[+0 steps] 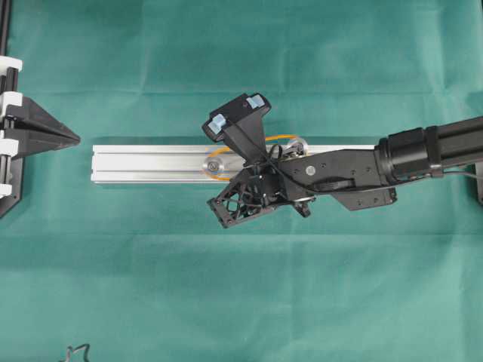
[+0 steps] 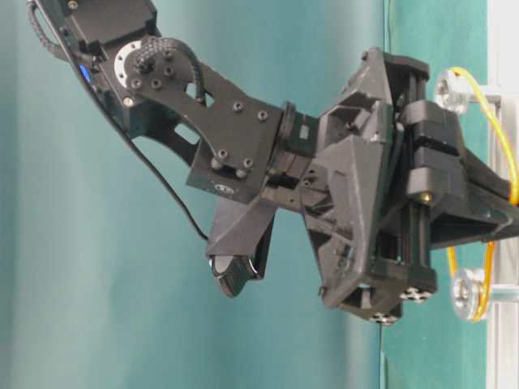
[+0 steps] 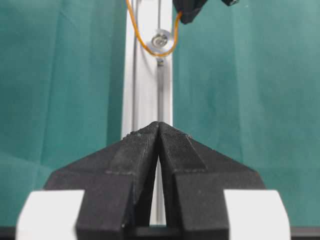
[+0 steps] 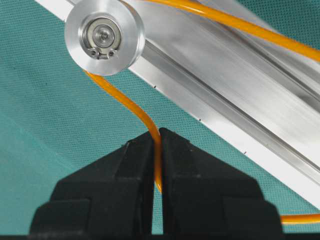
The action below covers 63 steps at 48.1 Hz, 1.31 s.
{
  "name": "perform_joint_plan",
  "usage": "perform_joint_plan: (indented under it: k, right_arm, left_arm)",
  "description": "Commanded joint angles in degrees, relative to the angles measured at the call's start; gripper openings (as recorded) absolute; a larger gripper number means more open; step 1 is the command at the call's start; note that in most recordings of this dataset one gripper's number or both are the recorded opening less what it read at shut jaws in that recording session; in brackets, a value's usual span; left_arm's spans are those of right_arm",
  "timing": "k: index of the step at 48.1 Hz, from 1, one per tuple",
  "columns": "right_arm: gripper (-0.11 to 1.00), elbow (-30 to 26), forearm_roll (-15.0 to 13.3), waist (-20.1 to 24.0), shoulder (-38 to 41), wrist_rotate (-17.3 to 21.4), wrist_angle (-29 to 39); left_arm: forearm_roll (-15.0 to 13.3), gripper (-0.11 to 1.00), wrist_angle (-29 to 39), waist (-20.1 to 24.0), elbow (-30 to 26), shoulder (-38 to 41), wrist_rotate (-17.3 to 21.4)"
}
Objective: Hook the rubber onto the shaft.
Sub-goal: 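Open the right gripper to release the band onto the pegs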
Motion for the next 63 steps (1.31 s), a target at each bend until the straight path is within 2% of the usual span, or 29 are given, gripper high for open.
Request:
perform_joint_plan:
  k: [1,9,12,23,26,50,63]
  right_arm:
    - [0.05,-0.35,-0.09,0.18,-2.64,0.18,-0.09]
    - [0.06,-0.35,-0.09,0.09,-2.55,0.18,0.0]
    - [0.13,-0.44,-0.09,0.09,-2.64,0.26,0.35]
    - [0.81,-0.44,-0.09,0.18,-2.9,0.0,1.49]
    - [0.93,-0.44,-0.18,0.09,-2.99,0.0,1.49]
    - [0.91,-0.44,-0.62,0.18,-3.69,-0.09,1.58]
    - [0.91,-0.7,-1.05,0.18,-6.24,-2.55,2.46]
  left_arm:
    - [0.18,0.0,-0.26,-0.09,-1.41,0.26,-0.09]
    - [0.18,0.0,-0.26,-0.09,-1.41,0.26,-0.09]
    - [0.18,0.0,-0.26,-0.09,-1.41,0.26,-0.09]
    - [0.18,0.0,-0.26,-0.09,-1.41,0.26,-0.09]
    - [0.18,0.0,-0.35,-0.09,-1.41,0.26,-0.09]
    - [0.18,0.0,-0.26,-0.09,-1.41,0.26,-0.09]
    - [0.18,0.0,-0.26,-0.09,-1.41,0.26,0.0]
